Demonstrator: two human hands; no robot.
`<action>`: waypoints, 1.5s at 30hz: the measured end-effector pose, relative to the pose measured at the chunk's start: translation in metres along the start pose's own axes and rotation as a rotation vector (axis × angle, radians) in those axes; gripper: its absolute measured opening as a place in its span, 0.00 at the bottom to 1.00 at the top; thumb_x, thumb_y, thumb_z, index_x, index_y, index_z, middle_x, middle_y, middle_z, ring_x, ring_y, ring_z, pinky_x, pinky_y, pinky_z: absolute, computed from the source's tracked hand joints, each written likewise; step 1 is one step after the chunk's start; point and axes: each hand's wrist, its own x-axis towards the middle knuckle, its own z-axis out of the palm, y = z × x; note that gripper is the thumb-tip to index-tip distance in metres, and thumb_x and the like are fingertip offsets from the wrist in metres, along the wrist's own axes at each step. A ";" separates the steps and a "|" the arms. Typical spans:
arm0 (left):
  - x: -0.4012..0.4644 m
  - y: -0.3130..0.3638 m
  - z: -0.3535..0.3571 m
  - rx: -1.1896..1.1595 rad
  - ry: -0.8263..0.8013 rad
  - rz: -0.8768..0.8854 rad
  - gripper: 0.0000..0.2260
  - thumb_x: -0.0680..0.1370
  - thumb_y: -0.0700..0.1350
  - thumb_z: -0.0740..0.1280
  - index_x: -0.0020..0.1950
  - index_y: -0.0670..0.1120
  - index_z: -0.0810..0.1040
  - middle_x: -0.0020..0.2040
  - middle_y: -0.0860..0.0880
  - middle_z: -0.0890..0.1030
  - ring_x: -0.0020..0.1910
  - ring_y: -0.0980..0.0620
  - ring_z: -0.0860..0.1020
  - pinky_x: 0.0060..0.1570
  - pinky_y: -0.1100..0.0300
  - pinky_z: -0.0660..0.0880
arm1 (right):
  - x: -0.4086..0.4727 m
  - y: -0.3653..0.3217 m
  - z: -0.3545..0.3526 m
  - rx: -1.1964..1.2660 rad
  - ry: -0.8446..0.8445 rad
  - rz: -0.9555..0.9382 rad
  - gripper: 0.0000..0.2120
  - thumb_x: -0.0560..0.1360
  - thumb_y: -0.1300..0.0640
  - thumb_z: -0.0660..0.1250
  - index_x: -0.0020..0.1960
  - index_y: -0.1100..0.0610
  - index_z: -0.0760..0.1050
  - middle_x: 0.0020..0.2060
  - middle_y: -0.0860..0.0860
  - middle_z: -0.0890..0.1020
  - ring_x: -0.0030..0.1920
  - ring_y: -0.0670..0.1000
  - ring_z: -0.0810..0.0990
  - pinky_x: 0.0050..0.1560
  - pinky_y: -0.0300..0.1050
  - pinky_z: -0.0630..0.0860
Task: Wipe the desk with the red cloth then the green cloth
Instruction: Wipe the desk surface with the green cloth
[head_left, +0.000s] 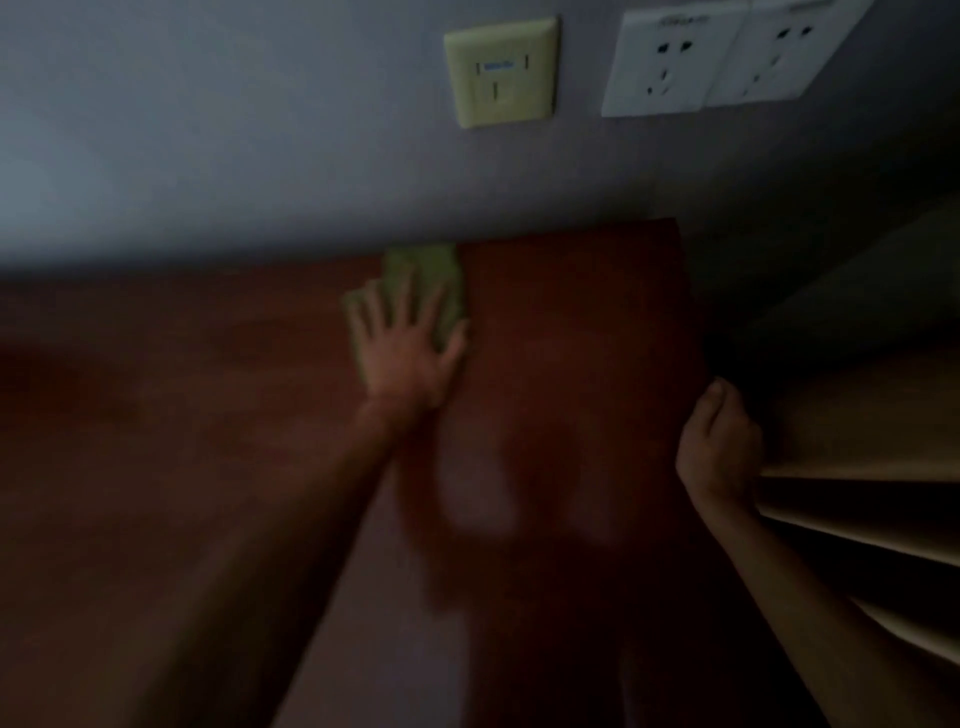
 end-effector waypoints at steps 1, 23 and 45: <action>-0.004 -0.033 -0.002 0.007 -0.001 -0.103 0.30 0.76 0.65 0.48 0.76 0.57 0.64 0.78 0.45 0.62 0.75 0.31 0.57 0.73 0.35 0.48 | 0.001 0.002 0.001 -0.005 -0.001 -0.002 0.20 0.84 0.53 0.49 0.58 0.64 0.74 0.49 0.64 0.80 0.49 0.64 0.80 0.49 0.54 0.73; -0.183 0.188 0.032 -0.143 -0.084 0.497 0.30 0.74 0.67 0.59 0.76 0.60 0.64 0.79 0.49 0.59 0.77 0.32 0.51 0.73 0.34 0.48 | -0.035 0.038 -0.051 0.491 -0.375 0.405 0.21 0.84 0.47 0.49 0.66 0.58 0.72 0.60 0.54 0.76 0.56 0.50 0.73 0.50 0.41 0.70; -0.166 -0.063 0.011 -0.016 0.015 0.173 0.29 0.77 0.64 0.57 0.77 0.59 0.62 0.79 0.46 0.60 0.75 0.30 0.55 0.71 0.32 0.53 | -0.152 -0.066 0.057 -0.335 -0.227 -0.686 0.25 0.78 0.51 0.52 0.74 0.55 0.64 0.76 0.58 0.62 0.74 0.61 0.60 0.73 0.61 0.56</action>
